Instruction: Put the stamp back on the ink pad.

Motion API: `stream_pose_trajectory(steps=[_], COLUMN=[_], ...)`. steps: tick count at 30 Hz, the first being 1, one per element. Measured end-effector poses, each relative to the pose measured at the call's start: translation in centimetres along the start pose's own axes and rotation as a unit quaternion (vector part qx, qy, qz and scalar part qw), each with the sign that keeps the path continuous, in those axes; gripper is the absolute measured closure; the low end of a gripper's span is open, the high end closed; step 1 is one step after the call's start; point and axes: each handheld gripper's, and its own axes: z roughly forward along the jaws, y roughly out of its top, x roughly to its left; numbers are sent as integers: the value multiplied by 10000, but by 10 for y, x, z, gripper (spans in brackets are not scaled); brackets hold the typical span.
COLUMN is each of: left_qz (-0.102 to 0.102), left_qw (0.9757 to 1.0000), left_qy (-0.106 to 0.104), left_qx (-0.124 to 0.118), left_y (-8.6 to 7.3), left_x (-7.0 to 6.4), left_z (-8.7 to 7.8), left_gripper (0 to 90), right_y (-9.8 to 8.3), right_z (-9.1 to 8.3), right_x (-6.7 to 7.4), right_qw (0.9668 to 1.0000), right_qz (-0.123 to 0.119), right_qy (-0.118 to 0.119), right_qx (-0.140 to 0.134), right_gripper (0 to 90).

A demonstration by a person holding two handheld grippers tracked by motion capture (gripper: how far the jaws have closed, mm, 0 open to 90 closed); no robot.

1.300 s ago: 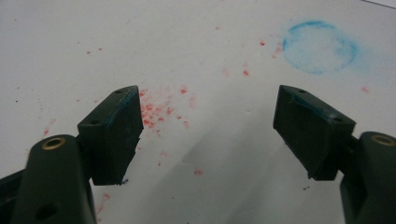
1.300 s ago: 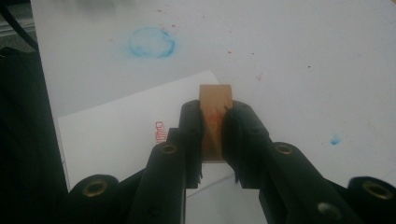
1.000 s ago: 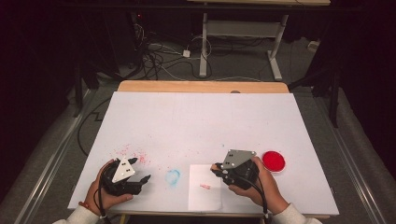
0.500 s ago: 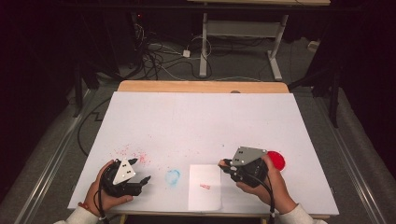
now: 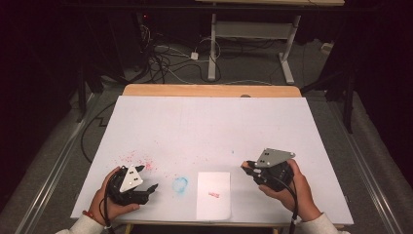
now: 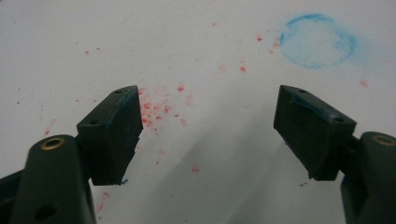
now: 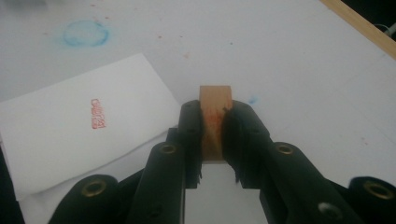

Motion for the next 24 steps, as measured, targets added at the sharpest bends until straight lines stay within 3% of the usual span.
stream_pose_trajectory(steps=[12,18,20,24], left_qz=[5,14,4,7], left_qw=[10000,10000,10000,10000], left_qy=[-3,-18,-17,-22], left_qx=[19,12,-7,6], left_y=[0,1,1,1], left_x=[-1,-1,-1,-1], left_z=[0,0,0,1], left_gripper=[230,230,230,229], right_y=[-27,-41,-44,-45], right_z=[-13,-11,-10,-13], right_x=[-27,-36,-38,-40], right_qw=[9983,9966,9967,9964], right_qz=[359,438,527,546], right_qy=[-420,-552,-438,-473], right_qx=[164,426,439,445], right_gripper=[764,877,864,832])
